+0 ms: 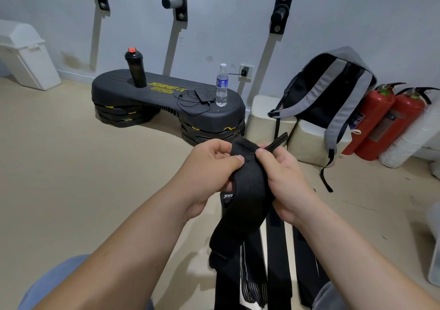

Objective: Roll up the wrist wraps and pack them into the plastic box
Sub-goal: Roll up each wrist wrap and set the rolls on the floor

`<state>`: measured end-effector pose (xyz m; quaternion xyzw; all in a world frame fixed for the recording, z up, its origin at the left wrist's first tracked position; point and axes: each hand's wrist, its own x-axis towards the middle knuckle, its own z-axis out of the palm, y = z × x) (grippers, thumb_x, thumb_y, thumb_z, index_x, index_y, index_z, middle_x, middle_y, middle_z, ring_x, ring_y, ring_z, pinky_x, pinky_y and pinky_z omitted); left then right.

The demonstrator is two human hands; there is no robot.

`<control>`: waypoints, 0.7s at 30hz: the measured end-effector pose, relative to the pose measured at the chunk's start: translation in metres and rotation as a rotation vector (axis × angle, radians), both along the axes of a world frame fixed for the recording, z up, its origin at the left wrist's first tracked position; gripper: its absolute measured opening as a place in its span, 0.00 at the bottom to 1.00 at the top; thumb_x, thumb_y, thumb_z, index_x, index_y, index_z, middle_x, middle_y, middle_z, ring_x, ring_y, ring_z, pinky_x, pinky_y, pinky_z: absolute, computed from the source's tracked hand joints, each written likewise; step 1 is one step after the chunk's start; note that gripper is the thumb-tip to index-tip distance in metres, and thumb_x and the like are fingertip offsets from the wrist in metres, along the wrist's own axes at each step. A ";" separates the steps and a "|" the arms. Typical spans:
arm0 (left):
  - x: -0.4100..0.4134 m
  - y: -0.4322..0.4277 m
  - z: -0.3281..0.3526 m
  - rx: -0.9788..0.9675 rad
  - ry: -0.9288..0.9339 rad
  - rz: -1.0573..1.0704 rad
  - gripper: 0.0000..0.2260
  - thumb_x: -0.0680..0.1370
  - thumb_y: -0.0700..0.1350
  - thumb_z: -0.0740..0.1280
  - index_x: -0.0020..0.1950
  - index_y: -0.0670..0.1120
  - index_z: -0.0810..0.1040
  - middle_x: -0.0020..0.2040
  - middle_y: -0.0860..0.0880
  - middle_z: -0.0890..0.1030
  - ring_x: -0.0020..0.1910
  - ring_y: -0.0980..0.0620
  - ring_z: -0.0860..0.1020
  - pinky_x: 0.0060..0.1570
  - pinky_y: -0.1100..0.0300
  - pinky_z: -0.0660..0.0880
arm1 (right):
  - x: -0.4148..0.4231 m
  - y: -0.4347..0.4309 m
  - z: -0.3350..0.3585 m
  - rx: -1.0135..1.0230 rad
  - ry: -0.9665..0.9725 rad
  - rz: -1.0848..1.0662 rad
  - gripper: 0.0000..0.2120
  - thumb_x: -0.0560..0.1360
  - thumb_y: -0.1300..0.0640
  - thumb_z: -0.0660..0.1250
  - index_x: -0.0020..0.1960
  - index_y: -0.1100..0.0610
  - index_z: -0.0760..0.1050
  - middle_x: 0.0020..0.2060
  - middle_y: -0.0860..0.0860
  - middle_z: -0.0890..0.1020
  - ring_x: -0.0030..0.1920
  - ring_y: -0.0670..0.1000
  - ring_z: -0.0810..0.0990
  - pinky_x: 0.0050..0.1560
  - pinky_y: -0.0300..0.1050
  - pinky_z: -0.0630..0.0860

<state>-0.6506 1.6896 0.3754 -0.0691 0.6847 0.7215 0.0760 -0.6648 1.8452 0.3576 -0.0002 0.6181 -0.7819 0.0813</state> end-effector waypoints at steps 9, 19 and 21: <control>-0.001 0.005 -0.001 0.247 0.004 0.029 0.12 0.83 0.33 0.66 0.59 0.44 0.87 0.45 0.45 0.87 0.40 0.52 0.85 0.40 0.56 0.83 | 0.001 0.005 0.007 -0.127 0.001 0.036 0.07 0.85 0.63 0.63 0.55 0.54 0.77 0.40 0.51 0.88 0.41 0.48 0.87 0.40 0.43 0.83; -0.002 0.010 -0.002 0.155 0.005 0.073 0.15 0.80 0.31 0.63 0.55 0.42 0.88 0.50 0.43 0.88 0.42 0.50 0.80 0.39 0.58 0.73 | -0.001 0.004 0.004 -0.143 -0.058 0.023 0.08 0.86 0.62 0.62 0.56 0.54 0.79 0.45 0.53 0.87 0.45 0.50 0.87 0.44 0.46 0.84; -0.003 0.010 -0.003 0.082 0.029 0.064 0.16 0.78 0.34 0.63 0.54 0.43 0.89 0.50 0.43 0.88 0.43 0.51 0.81 0.42 0.59 0.74 | -0.001 0.004 0.003 -0.124 -0.050 0.013 0.08 0.86 0.62 0.62 0.56 0.54 0.78 0.43 0.51 0.87 0.43 0.49 0.86 0.43 0.45 0.84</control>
